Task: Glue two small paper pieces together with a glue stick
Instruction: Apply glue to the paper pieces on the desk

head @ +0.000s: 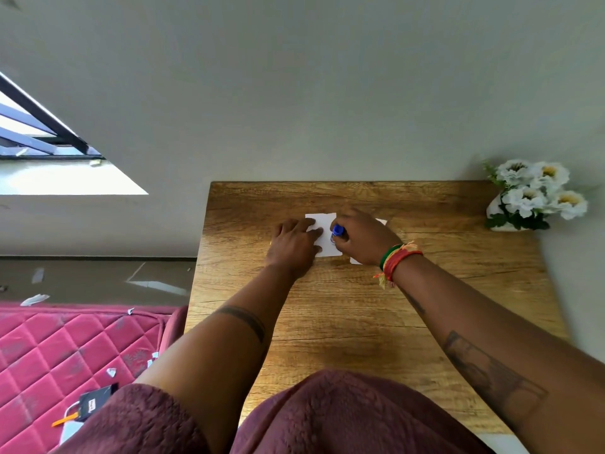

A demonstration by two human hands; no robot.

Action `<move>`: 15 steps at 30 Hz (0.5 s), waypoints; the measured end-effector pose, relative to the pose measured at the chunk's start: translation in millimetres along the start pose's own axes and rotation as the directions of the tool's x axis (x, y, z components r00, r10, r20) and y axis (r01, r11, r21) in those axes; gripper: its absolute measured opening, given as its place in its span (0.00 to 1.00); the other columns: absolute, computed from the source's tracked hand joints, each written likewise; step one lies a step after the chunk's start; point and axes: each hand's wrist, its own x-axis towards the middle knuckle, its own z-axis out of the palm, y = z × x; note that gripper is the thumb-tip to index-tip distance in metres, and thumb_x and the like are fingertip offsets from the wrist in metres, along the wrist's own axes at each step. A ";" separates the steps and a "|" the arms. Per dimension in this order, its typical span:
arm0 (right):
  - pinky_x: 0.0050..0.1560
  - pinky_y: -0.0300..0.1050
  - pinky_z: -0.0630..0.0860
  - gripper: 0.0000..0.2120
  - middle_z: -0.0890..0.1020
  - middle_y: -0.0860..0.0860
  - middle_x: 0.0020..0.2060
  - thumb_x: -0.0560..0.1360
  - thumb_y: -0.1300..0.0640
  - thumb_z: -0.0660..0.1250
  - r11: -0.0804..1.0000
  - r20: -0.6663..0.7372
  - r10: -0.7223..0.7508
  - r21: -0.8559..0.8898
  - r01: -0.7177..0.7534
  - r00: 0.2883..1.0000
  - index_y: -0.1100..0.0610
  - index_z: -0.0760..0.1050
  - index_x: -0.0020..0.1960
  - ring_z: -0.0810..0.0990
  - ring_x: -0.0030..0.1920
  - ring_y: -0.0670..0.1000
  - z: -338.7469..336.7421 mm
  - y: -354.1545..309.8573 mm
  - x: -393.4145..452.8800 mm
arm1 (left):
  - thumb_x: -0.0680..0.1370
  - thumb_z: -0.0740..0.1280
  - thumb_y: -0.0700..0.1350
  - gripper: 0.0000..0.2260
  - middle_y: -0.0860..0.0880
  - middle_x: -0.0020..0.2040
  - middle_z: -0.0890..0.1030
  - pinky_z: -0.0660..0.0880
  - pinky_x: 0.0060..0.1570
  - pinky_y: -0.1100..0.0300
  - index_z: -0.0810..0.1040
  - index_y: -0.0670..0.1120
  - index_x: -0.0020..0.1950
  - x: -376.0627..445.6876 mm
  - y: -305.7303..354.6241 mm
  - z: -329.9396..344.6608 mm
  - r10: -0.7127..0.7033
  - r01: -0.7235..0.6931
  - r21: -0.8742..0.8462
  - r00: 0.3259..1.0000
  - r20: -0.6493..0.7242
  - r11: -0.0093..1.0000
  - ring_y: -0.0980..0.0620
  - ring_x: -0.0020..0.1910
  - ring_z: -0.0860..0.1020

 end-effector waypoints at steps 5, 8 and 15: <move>0.46 0.44 0.71 0.10 0.77 0.51 0.52 0.77 0.53 0.66 1.000 0.045 -0.002 -0.006 0.002 0.999 0.54 0.79 0.56 0.76 0.48 0.52 3.3 -2.4 -11.2 | 0.83 0.63 0.55 0.22 0.51 0.79 0.66 0.57 0.72 0.44 0.69 0.55 0.78 -2.7 2.7 -1.8 -0.001 0.002 0.022 1.000 -0.022 1.000 0.41 0.76 0.61; 0.40 0.43 0.69 0.07 0.79 0.50 0.46 0.76 0.52 0.68 0.998 0.026 0.028 0.060 -0.030 0.999 0.54 0.80 0.51 0.76 0.44 0.51 0.3 -0.1 -16.0 | 0.83 0.62 0.55 0.22 0.50 0.78 0.67 0.57 0.72 0.44 0.69 0.55 0.78 -4.3 5.2 -3.9 -0.013 0.014 0.049 1.000 -0.017 0.999 0.41 0.76 0.62; 0.28 0.29 0.64 0.04 0.79 0.40 0.34 0.73 0.54 0.69 0.896 -0.162 0.273 0.401 -0.190 0.948 0.46 0.79 0.46 0.77 0.33 0.38 -18.6 21.9 -21.2 | 0.80 0.63 0.47 0.20 0.43 0.65 0.76 0.61 0.65 0.44 0.74 0.49 0.72 -11.4 17.9 -9.6 -0.028 0.037 0.185 0.998 -0.047 0.982 0.38 0.65 0.71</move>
